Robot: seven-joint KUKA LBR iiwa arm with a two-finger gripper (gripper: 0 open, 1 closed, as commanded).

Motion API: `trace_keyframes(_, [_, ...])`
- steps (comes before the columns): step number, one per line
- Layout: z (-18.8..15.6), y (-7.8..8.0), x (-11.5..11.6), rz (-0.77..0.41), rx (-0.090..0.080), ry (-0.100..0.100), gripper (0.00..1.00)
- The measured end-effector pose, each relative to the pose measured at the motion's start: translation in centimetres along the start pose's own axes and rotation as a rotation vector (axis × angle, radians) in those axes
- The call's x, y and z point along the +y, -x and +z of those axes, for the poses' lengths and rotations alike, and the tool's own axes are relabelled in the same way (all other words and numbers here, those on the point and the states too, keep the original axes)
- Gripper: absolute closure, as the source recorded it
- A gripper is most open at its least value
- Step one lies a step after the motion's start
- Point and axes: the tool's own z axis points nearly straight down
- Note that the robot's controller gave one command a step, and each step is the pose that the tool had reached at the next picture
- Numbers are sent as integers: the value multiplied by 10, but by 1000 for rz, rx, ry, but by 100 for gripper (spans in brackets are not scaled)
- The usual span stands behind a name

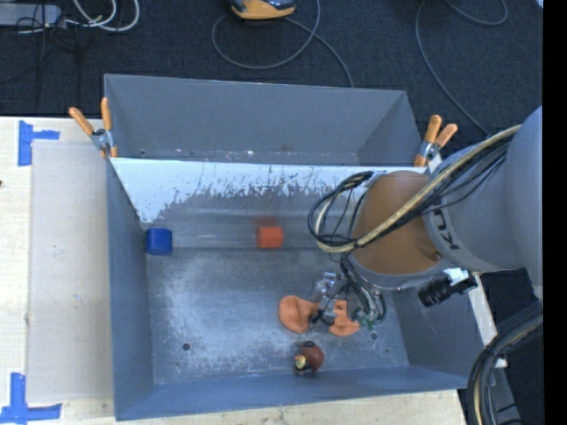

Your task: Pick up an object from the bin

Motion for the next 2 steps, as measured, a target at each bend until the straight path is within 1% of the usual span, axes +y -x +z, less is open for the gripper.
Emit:
trace_keyframes(1, [0,0,0,0,0,0,100])
trace_keyframes(2, [-4,-1,0,0,4,-1,100])
